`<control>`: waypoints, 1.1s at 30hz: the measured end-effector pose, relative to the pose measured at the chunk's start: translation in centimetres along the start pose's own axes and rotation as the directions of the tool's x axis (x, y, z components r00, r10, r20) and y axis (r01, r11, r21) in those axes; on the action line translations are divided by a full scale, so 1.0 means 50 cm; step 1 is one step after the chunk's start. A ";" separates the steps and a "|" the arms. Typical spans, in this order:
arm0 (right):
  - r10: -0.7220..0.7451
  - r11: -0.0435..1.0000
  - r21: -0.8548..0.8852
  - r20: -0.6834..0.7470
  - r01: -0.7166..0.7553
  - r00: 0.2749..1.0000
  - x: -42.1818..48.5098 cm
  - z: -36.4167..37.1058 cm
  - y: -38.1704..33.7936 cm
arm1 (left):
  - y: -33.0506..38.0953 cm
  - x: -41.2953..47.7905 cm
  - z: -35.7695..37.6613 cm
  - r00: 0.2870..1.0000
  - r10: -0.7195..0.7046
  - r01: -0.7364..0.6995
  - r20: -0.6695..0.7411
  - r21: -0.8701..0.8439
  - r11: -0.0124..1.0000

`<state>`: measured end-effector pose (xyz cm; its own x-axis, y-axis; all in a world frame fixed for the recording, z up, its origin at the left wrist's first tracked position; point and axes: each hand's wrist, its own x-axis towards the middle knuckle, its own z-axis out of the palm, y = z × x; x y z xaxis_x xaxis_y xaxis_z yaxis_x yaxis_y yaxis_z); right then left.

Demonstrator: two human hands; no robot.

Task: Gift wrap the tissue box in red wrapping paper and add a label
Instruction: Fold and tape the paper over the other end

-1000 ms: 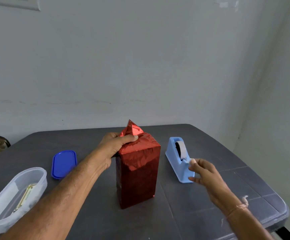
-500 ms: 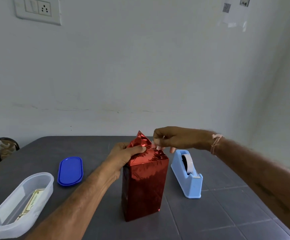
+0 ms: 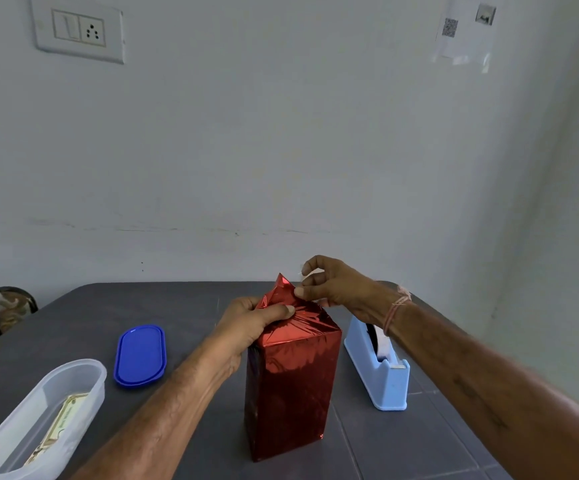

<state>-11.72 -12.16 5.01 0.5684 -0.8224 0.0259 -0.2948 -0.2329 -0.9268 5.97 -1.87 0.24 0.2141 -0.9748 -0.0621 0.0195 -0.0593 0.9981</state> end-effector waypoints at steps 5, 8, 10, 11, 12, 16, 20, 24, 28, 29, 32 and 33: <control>-0.017 0.999 0.048 -0.013 0.018 1.000 0.015 0.013 0.009 | 0.002 -0.002 0.000 1.000 -0.003 0.003 0.002 -0.007 1.000; 0.009 0.997 0.072 -0.032 -0.007 0.999 0.020 0.017 0.026 | 0.003 -0.004 0.001 1.000 -0.003 0.002 -0.003 -0.012 1.000; 0.030 0.995 0.094 -0.036 -0.026 0.999 0.022 0.016 0.033 | 0.003 -0.004 0.002 1.000 -0.003 0.003 -0.008 -0.017 1.000; 0.038 0.995 0.096 -0.036 -0.034 0.999 0.023 0.015 0.036 | 0.003 -0.003 0.003 1.000 -0.003 0.003 -0.010 -0.015 1.000; 0.045 0.995 0.089 -0.033 -0.042 0.998 0.024 0.015 0.037 | 0.003 -0.004 0.003 1.000 -0.003 0.003 -0.011 -0.013 1.000; 0.066 0.997 0.040 -0.050 -0.064 0.997 0.015 0.015 0.029 | 0.002 -0.003 0.005 1.000 -0.003 0.003 -0.012 -0.003 1.000; -0.023 0.995 -0.100 -0.134 0.009 0.991 -0.010 -0.008 0.006 | 0.003 -0.004 0.004 1.000 -0.001 0.001 -0.007 -0.014 1.000; -0.133 0.898 -0.418 0.040 0.138 0.990 -0.052 -0.060 -0.049 | 0.002 -0.002 0.002 1.000 -0.015 0.015 0.001 -0.010 1.000; -0.011 0.749 -0.633 0.283 0.196 0.959 -0.082 -0.072 -0.115 | 0.000 0.000 0.002 1.000 -0.017 0.017 0.001 0.014 1.000; 0.019 0.709 -0.674 0.315 0.209 0.949 -0.082 -0.067 -0.125 | 0.001 0.000 0.002 1.000 -0.019 0.019 0.001 0.016 1.000; 0.095 0.575 -0.782 0.356 0.241 0.929 -0.073 -0.047 -0.134 | 0.003 -0.004 0.002 1.000 -0.026 0.026 0.008 0.011 1.000; 0.113 0.527 -0.811 0.362 0.253 0.925 -0.069 -0.040 -0.135 | 0.004 -0.006 0.002 1.000 -0.030 0.030 0.009 0.009 1.000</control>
<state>-13.24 -8.79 11.92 0.7705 -0.5996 -0.2163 -0.6350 -0.7517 -0.1781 5.79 -1.60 0.47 0.2043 -0.9746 -0.0915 0.0169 -0.0900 0.9958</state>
